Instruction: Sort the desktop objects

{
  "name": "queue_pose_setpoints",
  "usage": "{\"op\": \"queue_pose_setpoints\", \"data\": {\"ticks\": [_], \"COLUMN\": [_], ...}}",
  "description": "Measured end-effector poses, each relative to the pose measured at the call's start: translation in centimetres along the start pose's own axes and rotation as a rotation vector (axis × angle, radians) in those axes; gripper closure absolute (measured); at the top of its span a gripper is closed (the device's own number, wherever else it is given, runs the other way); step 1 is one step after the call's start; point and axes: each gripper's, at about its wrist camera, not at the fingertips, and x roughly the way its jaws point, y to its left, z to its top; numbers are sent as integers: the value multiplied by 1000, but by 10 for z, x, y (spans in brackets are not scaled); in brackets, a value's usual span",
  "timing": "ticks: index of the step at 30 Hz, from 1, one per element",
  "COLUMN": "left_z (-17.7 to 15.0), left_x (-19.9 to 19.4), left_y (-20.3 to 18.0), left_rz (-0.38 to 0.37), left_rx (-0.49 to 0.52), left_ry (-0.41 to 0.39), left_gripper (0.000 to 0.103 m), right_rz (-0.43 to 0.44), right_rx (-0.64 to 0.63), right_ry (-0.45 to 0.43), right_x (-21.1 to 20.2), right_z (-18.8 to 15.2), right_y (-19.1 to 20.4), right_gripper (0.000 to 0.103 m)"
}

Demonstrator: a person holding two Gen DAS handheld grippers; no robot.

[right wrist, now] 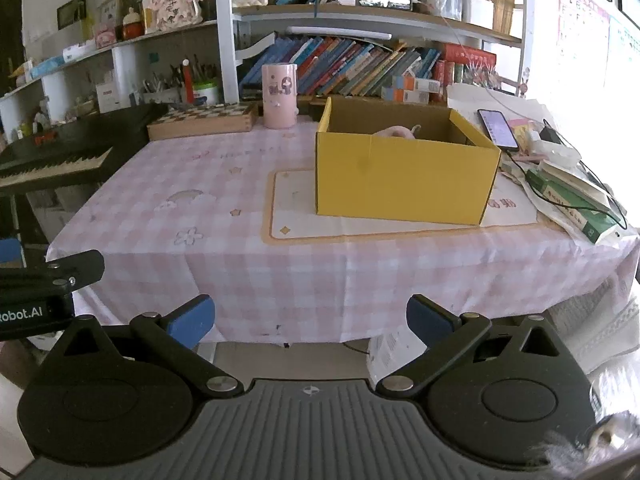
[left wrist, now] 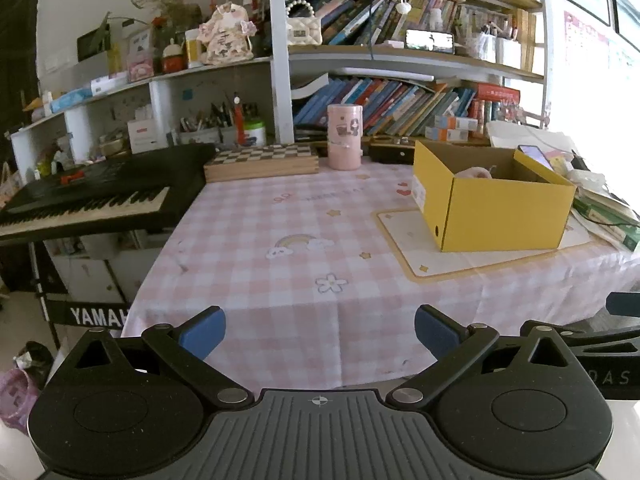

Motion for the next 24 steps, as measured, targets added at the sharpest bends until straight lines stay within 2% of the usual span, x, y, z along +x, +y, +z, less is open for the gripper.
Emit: {"op": "queue_pose_setpoints", "data": {"ticks": [24], "left_z": [-6], "left_x": [-7], "left_y": [3], "left_rz": [6], "left_rx": [9], "left_ry": [19], "left_gripper": [1], "right_rz": [7], "right_rx": [2], "right_ry": [18], "right_x": [-6], "right_z": [-8], "right_y": [8], "right_gripper": [0]}}
